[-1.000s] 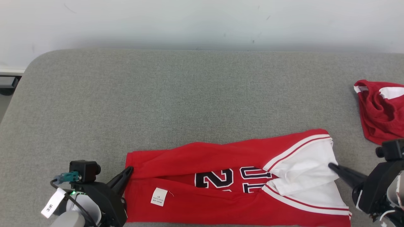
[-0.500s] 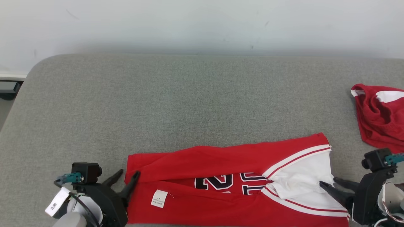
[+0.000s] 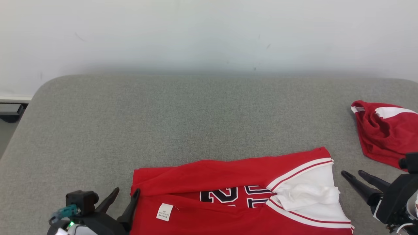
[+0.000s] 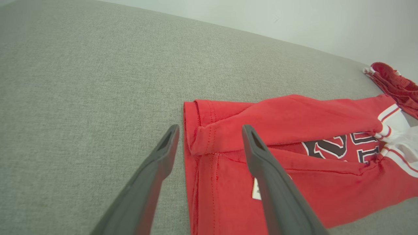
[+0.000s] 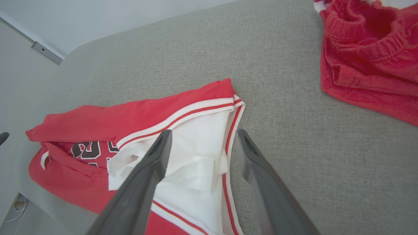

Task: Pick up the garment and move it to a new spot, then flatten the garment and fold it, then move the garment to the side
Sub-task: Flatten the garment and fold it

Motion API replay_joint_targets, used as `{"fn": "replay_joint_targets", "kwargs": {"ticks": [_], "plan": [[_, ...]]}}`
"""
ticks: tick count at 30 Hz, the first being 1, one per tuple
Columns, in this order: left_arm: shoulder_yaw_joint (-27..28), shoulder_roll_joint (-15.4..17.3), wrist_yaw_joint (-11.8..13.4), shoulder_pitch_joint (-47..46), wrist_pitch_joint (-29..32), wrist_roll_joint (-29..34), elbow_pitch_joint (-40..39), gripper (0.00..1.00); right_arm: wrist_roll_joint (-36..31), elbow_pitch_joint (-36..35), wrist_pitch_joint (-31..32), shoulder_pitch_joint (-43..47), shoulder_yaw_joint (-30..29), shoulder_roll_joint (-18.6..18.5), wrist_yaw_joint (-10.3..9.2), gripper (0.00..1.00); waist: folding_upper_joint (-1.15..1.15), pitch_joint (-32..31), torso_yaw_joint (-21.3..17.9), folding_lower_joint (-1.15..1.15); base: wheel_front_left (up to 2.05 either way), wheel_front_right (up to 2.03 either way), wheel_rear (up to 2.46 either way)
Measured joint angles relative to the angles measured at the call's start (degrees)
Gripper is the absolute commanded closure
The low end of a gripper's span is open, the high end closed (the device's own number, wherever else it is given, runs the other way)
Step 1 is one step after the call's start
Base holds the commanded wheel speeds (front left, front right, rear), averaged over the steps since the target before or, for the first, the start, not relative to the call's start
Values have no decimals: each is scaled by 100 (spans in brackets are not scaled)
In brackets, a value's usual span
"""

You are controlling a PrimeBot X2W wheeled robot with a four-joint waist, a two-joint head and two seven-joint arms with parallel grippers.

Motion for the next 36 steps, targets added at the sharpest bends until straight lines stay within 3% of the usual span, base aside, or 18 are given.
{"fn": "replay_joint_targets", "kwargs": {"ticks": [8,14,28,36], "plan": [[40,0,499,430,-405,275,-597,0,-155,248,-436,115,-156,34,-279,0,0,-128,24,0,0,0,0],[52,-15,649,653,-608,400,-1056,0,-291,363,-492,100,-90,131,-523,0,0,-123,127,0,0,0,0],[293,-92,798,789,-760,738,-1639,0,-510,878,372,-420,410,477,-1105,0,1,47,409,1,0,0,0],[403,-201,799,789,-760,805,-1757,0,-561,1121,872,-586,604,616,-1163,0,1,181,545,1,0,0,0]]}}
